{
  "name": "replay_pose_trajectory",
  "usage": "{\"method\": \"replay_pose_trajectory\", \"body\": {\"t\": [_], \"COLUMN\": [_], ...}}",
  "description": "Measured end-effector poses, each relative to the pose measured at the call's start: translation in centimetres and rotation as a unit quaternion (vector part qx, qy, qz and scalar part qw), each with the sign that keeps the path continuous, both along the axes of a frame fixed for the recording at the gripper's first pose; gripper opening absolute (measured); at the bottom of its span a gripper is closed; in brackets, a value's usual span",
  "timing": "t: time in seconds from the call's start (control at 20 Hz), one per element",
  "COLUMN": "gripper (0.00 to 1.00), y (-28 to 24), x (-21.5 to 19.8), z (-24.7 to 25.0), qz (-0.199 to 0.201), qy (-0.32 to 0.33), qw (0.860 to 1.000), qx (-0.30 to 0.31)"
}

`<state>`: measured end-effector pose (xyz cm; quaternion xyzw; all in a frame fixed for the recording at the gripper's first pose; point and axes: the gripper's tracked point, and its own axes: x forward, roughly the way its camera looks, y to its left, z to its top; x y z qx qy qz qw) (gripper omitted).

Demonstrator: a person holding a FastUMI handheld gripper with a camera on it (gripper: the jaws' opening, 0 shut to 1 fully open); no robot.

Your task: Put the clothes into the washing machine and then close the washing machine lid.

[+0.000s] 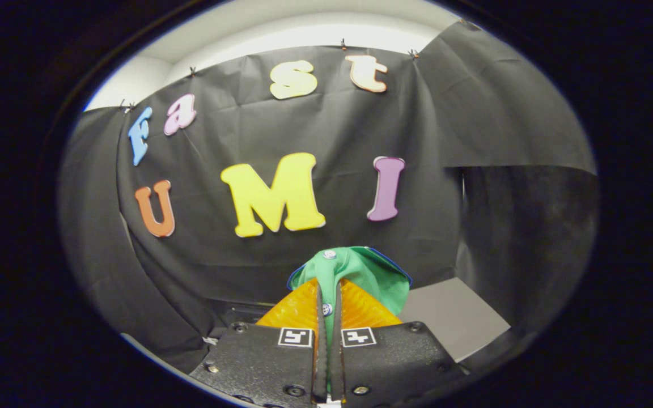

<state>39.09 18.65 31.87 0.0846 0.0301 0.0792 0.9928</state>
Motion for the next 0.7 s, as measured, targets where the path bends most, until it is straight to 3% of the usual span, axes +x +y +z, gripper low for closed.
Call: {"method": "replay_pose_trajectory", "body": {"t": [0.4, 0.7], "gripper": [0.06, 0.06], "y": [8.9, 16.3], "x": [-2.2, -1.3], "z": [4.8, 2.4], "qz": [0.06, 0.115], "qy": [-0.03, 0.014], "qw": [0.998, 0.993], "qx": [-0.012, 0.006]}}
